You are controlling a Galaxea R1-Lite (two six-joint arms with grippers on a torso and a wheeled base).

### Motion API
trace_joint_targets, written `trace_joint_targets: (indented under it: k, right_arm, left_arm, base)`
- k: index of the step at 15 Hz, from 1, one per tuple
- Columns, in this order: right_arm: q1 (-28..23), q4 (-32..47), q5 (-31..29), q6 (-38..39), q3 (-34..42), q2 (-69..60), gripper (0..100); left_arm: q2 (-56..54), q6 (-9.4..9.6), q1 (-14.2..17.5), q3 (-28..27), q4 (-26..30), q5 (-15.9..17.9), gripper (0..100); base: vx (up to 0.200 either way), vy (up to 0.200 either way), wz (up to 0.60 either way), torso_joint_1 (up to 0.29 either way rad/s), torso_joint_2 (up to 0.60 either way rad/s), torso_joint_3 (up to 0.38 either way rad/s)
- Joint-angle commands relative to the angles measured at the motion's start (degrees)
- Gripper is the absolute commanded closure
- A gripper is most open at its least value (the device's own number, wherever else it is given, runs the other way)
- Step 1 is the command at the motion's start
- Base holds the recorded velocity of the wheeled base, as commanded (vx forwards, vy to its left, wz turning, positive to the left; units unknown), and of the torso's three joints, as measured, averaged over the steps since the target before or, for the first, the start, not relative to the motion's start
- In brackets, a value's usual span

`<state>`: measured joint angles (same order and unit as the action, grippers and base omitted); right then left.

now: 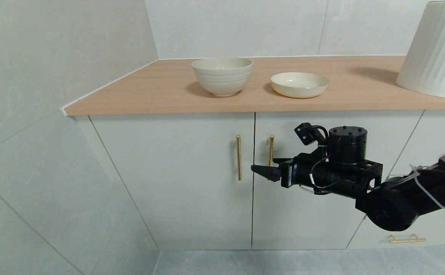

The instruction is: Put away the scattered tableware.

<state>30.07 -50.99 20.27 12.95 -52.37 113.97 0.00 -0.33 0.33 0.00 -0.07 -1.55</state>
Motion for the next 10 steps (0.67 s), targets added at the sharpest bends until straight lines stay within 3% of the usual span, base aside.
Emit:
trace_joint_targets:
  k: [1,6,10]
  right_arm:
    - [0.0,-0.8,0.0,0.1,-0.1,0.8,0]
    - [0.2,-7.5,-3.0,0.5,-0.4,4.2,0]
    - [0.9,-8.2,-3.0,2.1,-1.4,5.5,0]
  left_arm:
    - [0.0,-0.02,0.0,0.0,0.0,0.0,0]
    - [0.0,-0.02,0.0,0.0,0.0,0.0,0]
    - [0.0,-0.02,0.0,0.0,0.0,0.0,0]
  base:
    - [0.0,0.0,0.0,0.0,0.0,0.0]
    - [0.0,0.0,0.0,0.0,0.0,0.0]
    - [0.0,0.0,0.0,0.0,0.0,0.0]
